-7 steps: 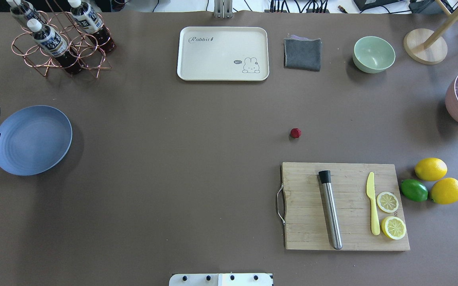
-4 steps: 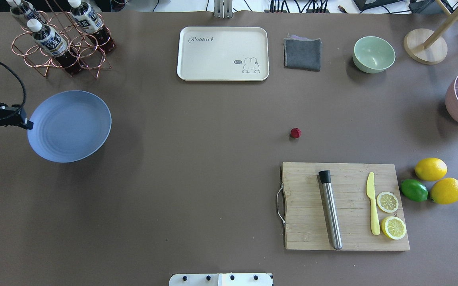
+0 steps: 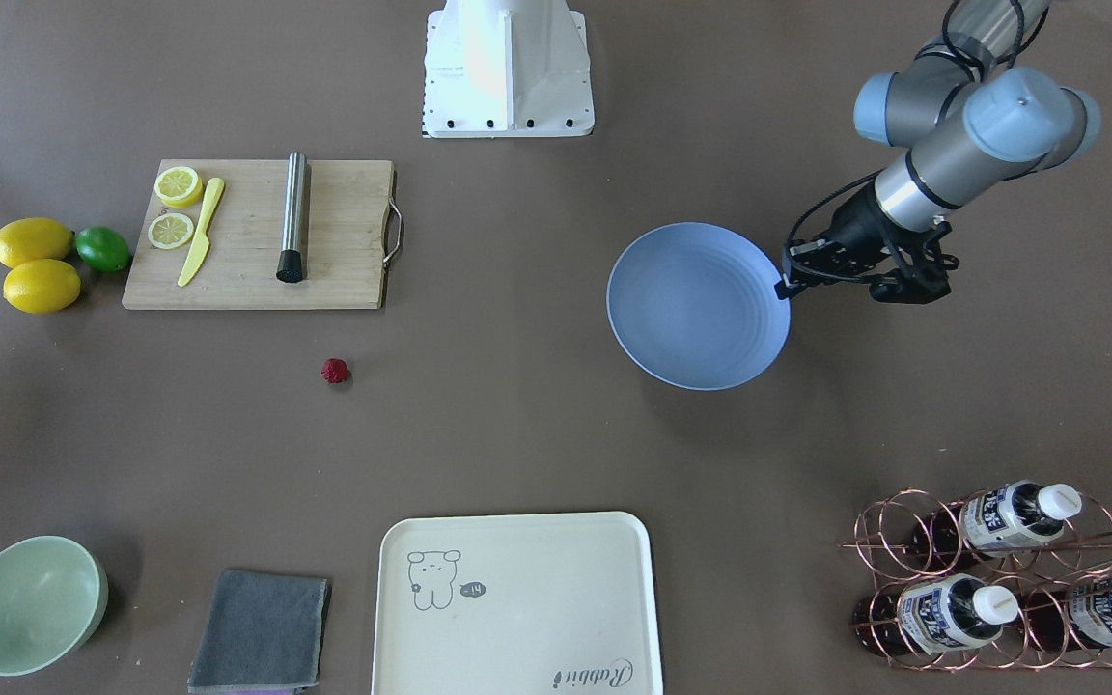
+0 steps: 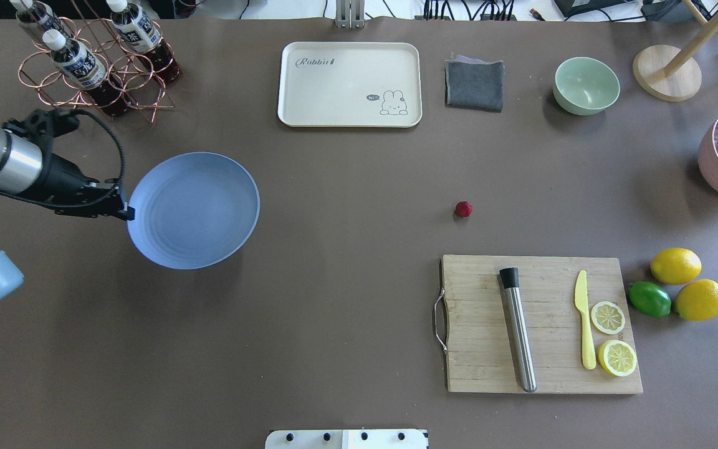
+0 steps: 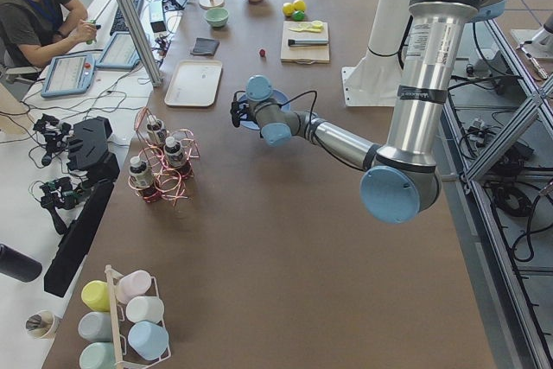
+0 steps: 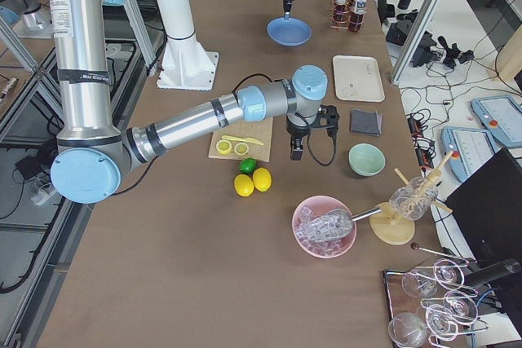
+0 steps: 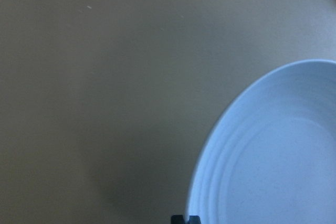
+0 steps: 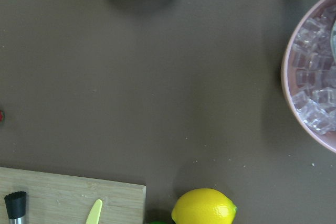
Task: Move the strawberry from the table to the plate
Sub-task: 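Push the blue plate toward the strawberry with the left gripper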
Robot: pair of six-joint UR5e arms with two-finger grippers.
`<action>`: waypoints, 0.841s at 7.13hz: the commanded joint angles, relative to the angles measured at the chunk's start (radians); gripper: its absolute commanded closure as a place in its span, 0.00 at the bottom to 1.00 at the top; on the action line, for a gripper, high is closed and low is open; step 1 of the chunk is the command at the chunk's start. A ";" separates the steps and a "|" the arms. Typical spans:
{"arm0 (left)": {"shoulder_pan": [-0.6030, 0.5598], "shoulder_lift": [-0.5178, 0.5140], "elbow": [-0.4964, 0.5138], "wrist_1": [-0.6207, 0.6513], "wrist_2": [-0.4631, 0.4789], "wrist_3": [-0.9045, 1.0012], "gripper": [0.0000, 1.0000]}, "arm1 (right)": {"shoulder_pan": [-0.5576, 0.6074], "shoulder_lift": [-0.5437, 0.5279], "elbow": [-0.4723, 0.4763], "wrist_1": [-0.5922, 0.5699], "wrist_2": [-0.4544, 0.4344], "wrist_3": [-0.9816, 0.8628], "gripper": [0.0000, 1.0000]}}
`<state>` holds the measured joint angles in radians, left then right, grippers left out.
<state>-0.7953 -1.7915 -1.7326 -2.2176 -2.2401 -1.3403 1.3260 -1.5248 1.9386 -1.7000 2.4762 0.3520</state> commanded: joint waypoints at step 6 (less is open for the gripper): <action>0.269 -0.278 0.074 0.170 0.259 -0.201 1.00 | -0.436 0.221 -0.059 0.184 -0.204 0.525 0.00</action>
<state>-0.5503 -2.0406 -1.6835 -2.0478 -2.0103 -1.5263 0.9391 -1.3474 1.9020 -1.5171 2.3120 0.8456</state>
